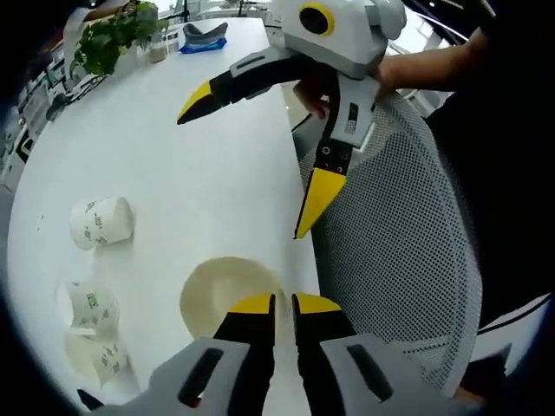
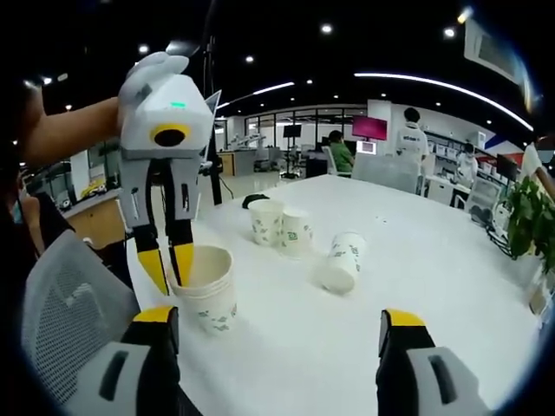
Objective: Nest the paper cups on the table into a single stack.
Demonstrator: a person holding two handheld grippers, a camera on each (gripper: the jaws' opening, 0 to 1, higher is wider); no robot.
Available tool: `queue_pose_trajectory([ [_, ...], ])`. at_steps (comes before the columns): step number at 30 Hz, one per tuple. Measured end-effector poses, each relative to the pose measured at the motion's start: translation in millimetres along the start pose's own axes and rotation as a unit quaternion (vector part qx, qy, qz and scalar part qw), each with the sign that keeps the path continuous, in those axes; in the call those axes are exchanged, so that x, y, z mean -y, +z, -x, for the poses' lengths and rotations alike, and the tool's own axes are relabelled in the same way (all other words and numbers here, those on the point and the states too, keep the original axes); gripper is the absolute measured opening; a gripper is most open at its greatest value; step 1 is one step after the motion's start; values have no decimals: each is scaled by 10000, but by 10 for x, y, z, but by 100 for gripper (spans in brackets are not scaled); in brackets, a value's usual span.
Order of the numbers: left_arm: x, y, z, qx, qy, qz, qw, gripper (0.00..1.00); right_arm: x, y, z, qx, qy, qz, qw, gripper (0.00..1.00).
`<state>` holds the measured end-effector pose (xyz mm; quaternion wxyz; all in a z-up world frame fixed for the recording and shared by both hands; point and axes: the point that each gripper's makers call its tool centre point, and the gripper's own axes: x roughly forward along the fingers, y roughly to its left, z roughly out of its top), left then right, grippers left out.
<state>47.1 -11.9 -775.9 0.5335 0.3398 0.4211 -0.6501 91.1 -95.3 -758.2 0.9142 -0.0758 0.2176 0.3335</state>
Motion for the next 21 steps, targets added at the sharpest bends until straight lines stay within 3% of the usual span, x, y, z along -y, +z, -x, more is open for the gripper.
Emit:
queue_pose_trajectory([
  [4,23,3,65,61,75,19,10000,8,0,10,6,16,-15,-19,10000,98],
  [11,-42,-3,248,496,208,298,9981,10,6,0,2,9,-14,-12,10000,98],
  [16,-113,-38,421,921,292,531,9939,13,24,6,9,33,-45,-28,10000,98],
  [21,-184,-106,584,1138,502,666,9900,17,31,8,10,49,-60,-43,10000,99],
])
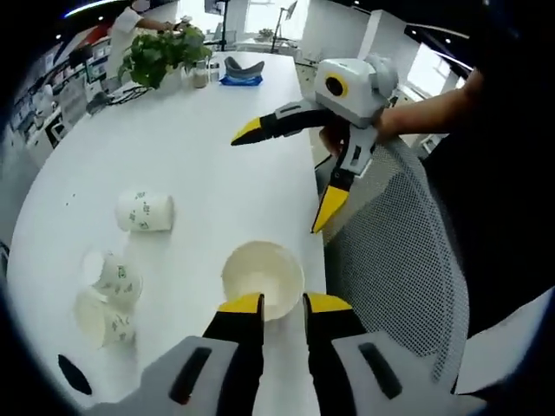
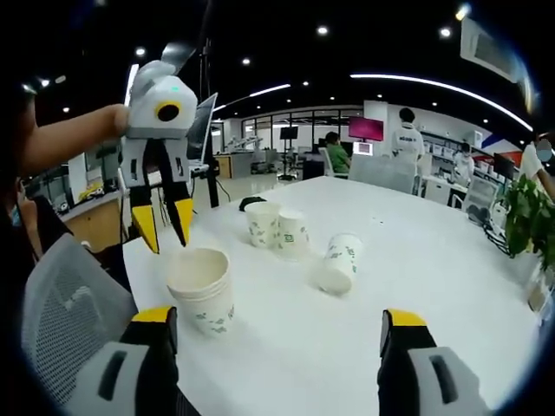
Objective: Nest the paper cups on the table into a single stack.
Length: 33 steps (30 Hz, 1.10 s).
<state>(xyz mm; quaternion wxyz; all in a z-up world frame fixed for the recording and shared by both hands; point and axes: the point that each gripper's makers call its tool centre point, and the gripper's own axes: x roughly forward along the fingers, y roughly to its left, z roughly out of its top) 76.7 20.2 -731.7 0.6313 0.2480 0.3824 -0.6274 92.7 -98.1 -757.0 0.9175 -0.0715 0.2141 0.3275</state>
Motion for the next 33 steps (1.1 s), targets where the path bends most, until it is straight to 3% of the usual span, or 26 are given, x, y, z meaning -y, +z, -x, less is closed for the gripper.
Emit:
queue_pose_trajectory([
  [10,-362,-34,251,408,664,219,9967,26,19,11,6,28,-50,-24,10000,100],
  [16,-669,-32,335,797,1113,447,9896,34,32,10,11,19,-79,-55,10000,100],
  [21,-744,14,323,971,1329,547,9848,38,36,7,12,8,-92,-59,9999,100],
  [29,-1097,-110,362,1229,1733,841,9736,46,44,-15,12,-42,-107,-78,9999,100],
  [33,-1277,-115,411,1542,1947,1089,9625,48,44,-29,9,-74,-107,-78,9999,99],
])
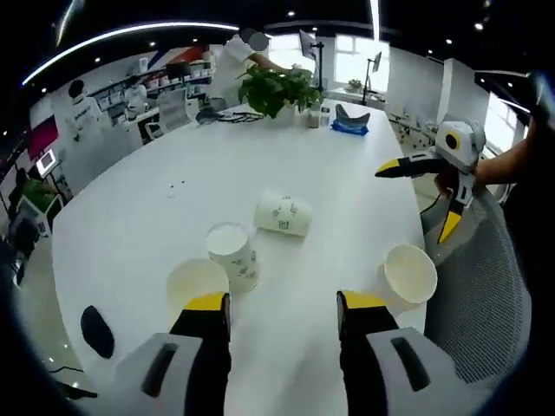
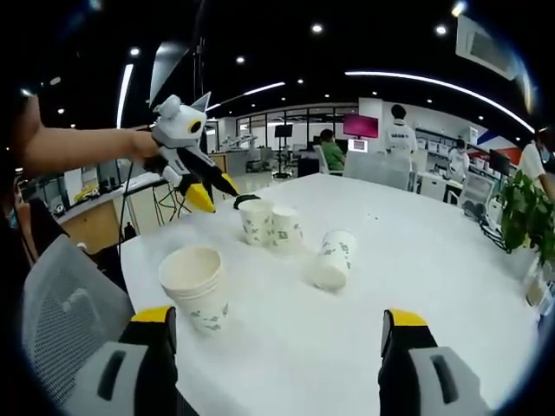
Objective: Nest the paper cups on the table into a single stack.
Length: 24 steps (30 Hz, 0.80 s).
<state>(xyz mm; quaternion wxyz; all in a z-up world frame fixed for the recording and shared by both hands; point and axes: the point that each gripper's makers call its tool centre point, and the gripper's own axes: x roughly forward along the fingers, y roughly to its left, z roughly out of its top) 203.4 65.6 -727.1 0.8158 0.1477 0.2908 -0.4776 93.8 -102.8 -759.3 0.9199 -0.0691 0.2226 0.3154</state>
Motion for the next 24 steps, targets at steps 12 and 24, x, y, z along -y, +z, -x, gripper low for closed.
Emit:
queue_pose_trajectory([
  [12,-255,-84,-136,-128,187,76,9997,35,-2,-43,-15,-79,33,-9,10000,99],
  [24,-443,-197,-363,-499,73,-222,9985,22,-11,-81,-26,-160,47,23,9999,98],
])
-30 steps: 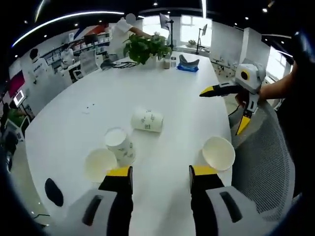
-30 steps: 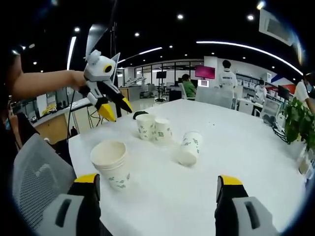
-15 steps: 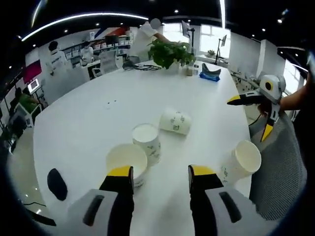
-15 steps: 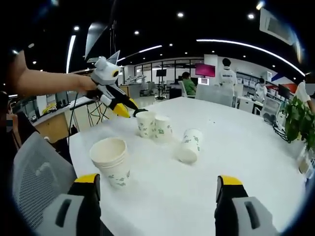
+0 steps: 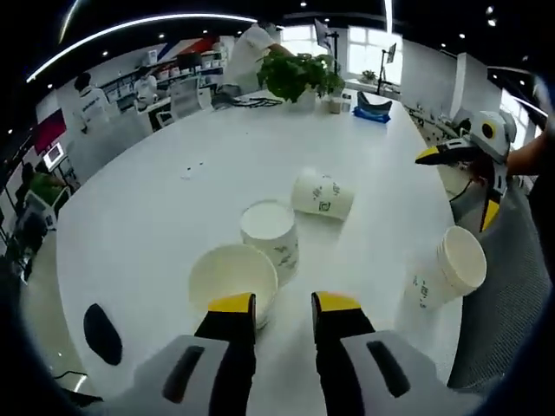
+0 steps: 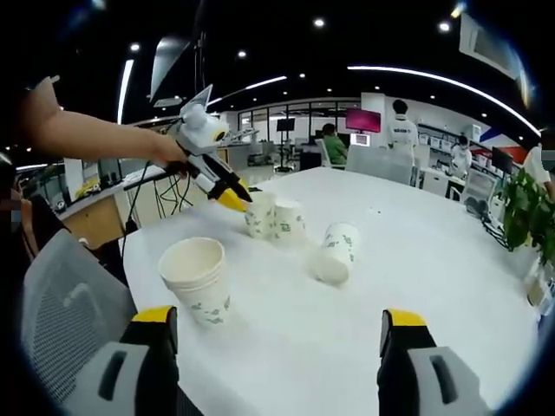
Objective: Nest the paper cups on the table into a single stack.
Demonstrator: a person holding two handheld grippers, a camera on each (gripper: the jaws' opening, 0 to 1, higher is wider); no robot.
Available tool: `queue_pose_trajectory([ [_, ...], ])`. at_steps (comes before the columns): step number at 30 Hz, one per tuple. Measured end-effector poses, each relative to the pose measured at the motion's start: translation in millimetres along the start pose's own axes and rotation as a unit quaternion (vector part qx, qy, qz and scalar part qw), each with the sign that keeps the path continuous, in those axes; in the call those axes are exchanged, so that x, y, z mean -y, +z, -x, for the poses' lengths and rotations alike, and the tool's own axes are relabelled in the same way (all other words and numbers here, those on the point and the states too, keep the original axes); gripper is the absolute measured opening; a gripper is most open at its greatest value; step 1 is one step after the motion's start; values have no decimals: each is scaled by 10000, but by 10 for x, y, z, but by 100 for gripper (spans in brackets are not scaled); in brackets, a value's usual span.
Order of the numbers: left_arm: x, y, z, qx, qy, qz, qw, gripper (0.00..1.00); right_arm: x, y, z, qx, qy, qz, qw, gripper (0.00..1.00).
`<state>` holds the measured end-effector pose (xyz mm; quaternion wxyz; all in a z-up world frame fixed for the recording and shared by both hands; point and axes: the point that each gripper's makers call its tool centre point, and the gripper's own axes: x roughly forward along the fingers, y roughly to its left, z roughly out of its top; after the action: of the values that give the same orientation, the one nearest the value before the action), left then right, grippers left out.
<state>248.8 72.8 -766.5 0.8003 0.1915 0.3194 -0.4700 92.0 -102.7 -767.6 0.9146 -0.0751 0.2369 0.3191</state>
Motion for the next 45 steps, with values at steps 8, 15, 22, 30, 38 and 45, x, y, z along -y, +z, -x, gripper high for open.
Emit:
queue_pose_trajectory([
  [8,-60,-83,-130,-299,-80,-293,9991,15,-18,-18,-8,-56,12,63,10000,98],
  [15,-109,-115,-215,-434,-71,-427,9981,5,-15,-6,-4,-36,4,53,10000,98],
  [22,-90,-128,-219,-508,-41,-487,9975,1,-8,-3,-3,-28,-7,47,10000,98],
  [30,-107,-80,-202,-422,20,-508,9978,0,-7,18,-1,19,-11,40,10000,98],
  [38,-85,-17,-67,-329,133,-534,9979,0,-16,37,2,53,-7,55,10000,98],
  [45,-74,18,72,-299,245,-546,9978,0,-15,56,8,106,-7,53,9999,99],
])
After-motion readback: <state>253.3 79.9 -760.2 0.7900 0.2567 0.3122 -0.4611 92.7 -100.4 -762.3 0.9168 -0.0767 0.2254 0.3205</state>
